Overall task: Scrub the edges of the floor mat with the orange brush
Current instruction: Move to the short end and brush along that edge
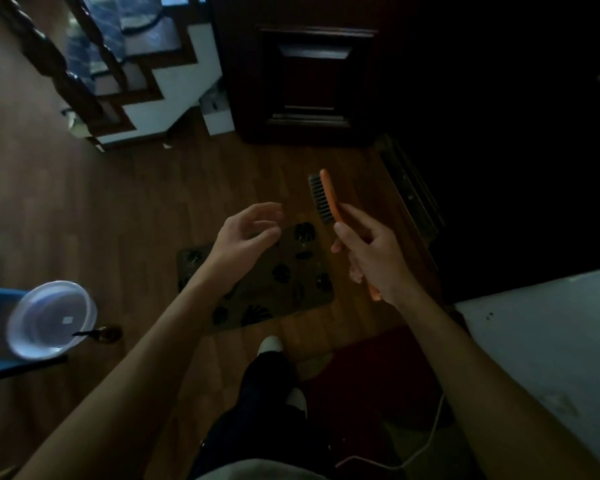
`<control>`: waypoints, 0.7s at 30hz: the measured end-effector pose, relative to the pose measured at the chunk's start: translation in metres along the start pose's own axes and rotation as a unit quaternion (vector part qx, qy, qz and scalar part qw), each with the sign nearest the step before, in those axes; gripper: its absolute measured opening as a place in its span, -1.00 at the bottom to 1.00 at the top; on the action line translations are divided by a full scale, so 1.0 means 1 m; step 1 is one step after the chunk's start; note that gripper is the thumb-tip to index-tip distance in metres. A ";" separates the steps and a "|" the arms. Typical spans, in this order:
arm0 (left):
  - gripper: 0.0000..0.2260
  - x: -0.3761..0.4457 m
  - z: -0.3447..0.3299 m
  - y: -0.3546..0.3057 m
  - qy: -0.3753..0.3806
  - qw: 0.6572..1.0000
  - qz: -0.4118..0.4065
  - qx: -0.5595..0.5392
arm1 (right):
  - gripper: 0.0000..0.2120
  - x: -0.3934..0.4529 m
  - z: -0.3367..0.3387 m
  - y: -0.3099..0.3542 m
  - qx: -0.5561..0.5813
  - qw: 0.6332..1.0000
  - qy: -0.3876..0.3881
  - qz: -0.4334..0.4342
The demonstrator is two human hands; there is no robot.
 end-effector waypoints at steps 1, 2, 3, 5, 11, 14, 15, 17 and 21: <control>-0.69 0.009 0.008 -0.004 -0.003 1.000 -0.006 -0.001 | -0.60 0.011 -0.004 0.008 -0.007 1.000 0.005 0.004; -0.68 0.016 0.014 -0.006 -0.006 1.000 -0.005 -0.005 | -0.61 0.019 -0.008 0.012 -0.015 1.000 0.010 0.004; -0.68 0.024 0.021 -0.007 -0.014 1.000 -0.001 -0.014 | -0.62 0.027 -0.012 0.018 -0.022 1.000 0.015 -0.001; -0.67 0.041 0.040 -0.011 -0.036 0.999 -0.006 -0.031 | -0.64 0.053 -0.026 0.033 -0.041 0.999 0.024 -0.011; -0.68 0.083 0.075 -0.003 -0.088 0.993 0.005 -0.074 | -0.57 0.126 -0.047 0.056 -0.103 0.991 0.083 0.001; -0.70 0.097 0.090 -0.005 -0.138 0.987 0.017 -0.082 | -0.54 0.159 -0.051 0.062 -0.112 0.988 0.104 -0.004; -0.70 0.106 0.097 -0.007 -0.162 0.982 0.019 -0.093 | -0.54 0.177 -0.054 0.067 -0.118 0.986 0.117 -0.003; -0.70 0.121 0.106 -0.011 -0.201 0.974 0.025 -0.105 | -0.55 0.208 -0.056 0.073 -0.129 0.981 0.142 0.000; -0.69 0.158 0.112 -0.020 -0.281 0.954 0.037 -0.098 | -0.57 0.278 -0.056 0.082 -0.139 0.967 0.212 0.007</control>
Point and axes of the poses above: each hand's wrist, its own x-axis towards the middle knuckle, its own z-axis out of the back of the hand, y = z × x, the point moved 5 cm from there along x, towards the middle knuckle, and after that the axes turned 5 degrees about z, right-handed, at the moved point
